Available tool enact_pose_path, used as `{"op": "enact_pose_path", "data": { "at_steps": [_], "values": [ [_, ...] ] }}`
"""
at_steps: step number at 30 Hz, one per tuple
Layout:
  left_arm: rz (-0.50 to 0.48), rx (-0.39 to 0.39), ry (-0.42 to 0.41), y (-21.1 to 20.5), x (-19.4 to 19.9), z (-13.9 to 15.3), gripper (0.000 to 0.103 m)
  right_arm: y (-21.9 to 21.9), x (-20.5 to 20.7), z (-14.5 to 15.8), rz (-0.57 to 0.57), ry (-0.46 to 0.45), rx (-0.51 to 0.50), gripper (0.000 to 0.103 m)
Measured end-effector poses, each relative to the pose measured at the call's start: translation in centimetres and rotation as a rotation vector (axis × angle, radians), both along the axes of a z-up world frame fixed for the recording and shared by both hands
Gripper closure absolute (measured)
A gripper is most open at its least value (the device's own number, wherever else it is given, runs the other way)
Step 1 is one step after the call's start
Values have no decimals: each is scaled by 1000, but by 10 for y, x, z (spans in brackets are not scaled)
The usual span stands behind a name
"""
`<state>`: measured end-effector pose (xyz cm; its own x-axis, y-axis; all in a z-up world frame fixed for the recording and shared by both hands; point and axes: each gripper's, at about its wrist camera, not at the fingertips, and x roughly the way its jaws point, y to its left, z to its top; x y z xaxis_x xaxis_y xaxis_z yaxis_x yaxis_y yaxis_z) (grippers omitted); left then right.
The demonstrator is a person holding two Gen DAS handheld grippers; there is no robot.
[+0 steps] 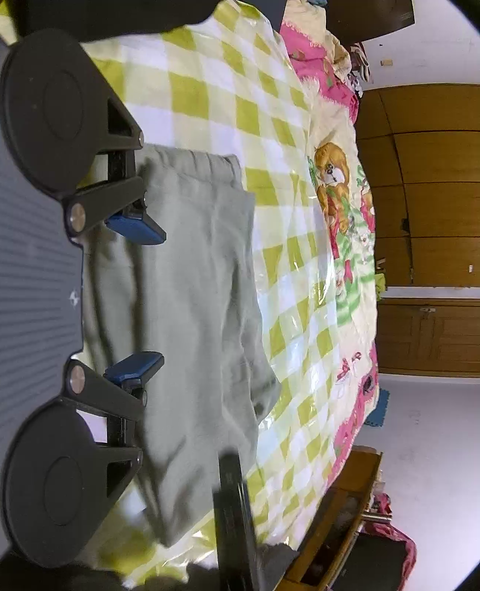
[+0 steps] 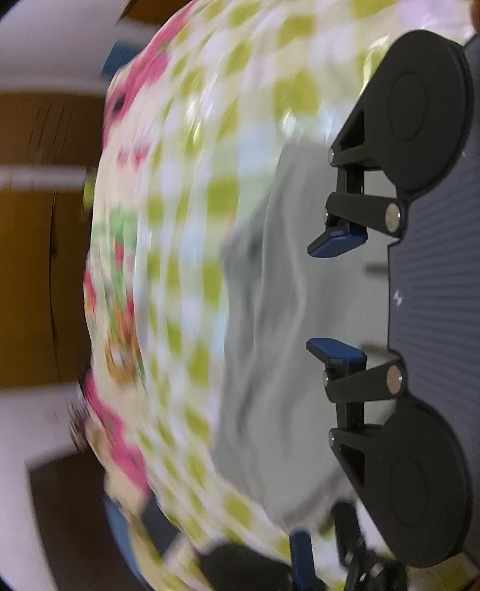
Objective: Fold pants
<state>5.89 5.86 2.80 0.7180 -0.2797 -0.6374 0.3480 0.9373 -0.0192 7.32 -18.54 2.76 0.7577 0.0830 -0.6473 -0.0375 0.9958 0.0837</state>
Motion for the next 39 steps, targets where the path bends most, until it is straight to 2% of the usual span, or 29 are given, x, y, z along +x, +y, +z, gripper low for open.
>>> {"op": "enact_pose_path", "data": {
  "at_steps": [2, 5, 8, 11, 17, 19, 21, 24, 27, 32, 36, 39],
  "values": [
    [6, 24, 6, -10, 12, -5, 26, -34, 0, -5, -86, 3, 58, 49],
    [25, 73, 31, -23, 32, -19, 26, -75, 4, -22, -169, 57, 172, 47],
    [20, 136, 96, -33, 45, -35, 25, -96, 3, -33, -171, 83, 247, 46],
    [22, 194, 115, -38, 46, -41, 21, -103, 1, -41, -139, 106, 350, 46],
    [53, 234, 125, -41, 33, -32, 21, -100, 0, -47, -72, 128, 448, 46],
    [49, 247, 110, -43, 28, -26, 21, -94, 7, -50, -41, 157, 421, 45],
    [43, 248, 91, -45, 25, -19, 21, -93, 12, -54, -36, 166, 418, 45],
    [38, 247, 63, -50, 24, -9, 21, -111, 11, -56, -80, 173, 519, 48],
    [24, 226, 46, -53, 25, -3, 21, -122, 4, -50, -91, 147, 487, 47],
    [24, 219, 75, -65, 37, -13, 21, -121, 14, -59, -27, 180, 544, 46],
    [11, 224, 47, -74, 37, -12, 21, -113, 21, -63, 15, 195, 561, 46],
    [1, 248, 49, -78, 43, -17, 21, -117, 32, -73, 9, 232, 661, 47]
  ]
}}
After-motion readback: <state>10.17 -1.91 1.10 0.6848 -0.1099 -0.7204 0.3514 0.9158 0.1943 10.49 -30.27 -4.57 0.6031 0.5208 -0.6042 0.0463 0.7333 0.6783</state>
